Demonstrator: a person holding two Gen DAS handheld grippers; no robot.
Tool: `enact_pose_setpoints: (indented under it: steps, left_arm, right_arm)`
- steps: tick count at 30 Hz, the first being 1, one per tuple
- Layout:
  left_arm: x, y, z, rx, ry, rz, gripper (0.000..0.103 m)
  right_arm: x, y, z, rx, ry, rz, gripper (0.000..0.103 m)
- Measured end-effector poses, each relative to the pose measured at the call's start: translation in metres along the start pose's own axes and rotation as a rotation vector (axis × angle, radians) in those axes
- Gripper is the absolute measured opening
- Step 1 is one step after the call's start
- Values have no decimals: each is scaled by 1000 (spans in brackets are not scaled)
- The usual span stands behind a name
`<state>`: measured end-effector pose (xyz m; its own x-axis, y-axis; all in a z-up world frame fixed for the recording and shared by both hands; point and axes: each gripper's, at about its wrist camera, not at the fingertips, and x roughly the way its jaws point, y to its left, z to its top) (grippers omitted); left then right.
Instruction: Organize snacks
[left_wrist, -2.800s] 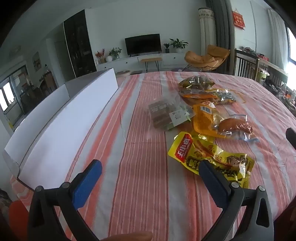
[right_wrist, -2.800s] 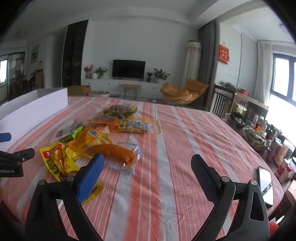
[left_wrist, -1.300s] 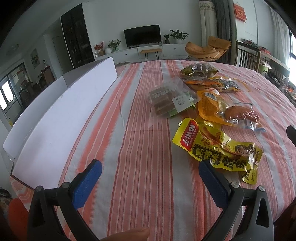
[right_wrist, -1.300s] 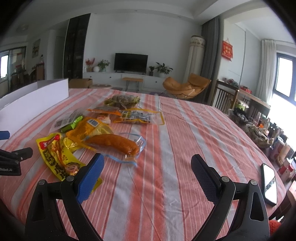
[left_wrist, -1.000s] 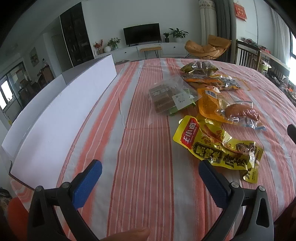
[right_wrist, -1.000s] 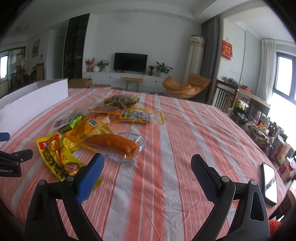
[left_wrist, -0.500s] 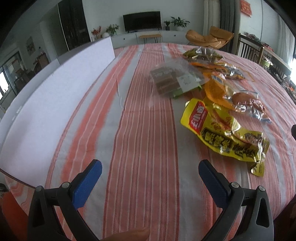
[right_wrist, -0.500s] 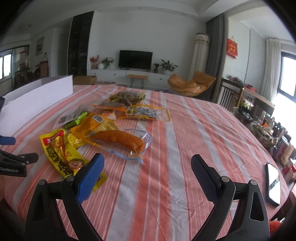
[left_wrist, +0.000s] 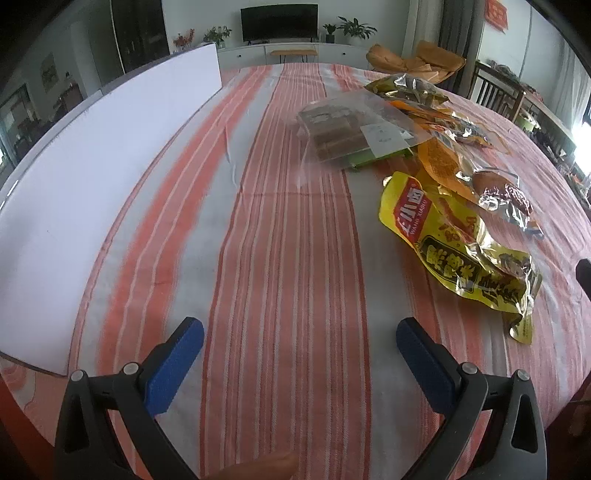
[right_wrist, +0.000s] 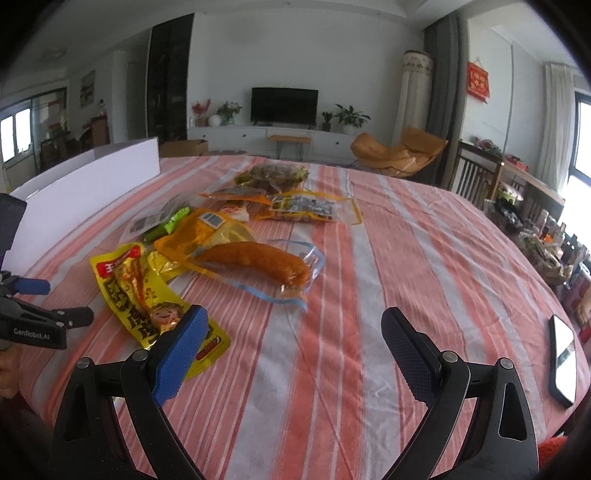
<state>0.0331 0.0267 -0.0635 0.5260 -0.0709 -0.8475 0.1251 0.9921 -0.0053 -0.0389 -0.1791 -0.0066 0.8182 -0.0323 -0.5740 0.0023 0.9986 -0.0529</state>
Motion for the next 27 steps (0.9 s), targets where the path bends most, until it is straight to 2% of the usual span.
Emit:
enact_pose_setpoints:
  steps: [8, 18, 24, 27]
  left_arm:
    - [0, 2, 1, 28, -8, -17, 103]
    - [1, 2, 2, 51, -19, -32, 103]
    - [3, 2, 5, 65, -2, -42, 103]
    - [4, 3, 9, 91, 34, -59, 103]
  right_arm:
    - [2, 9, -2, -30, 15, 29, 96]
    - [4, 6, -2, -6, 30, 46, 96]
    - [5, 7, -3, -9, 37, 62, 96]
    - [5, 10, -3, -19, 36, 77, 96]
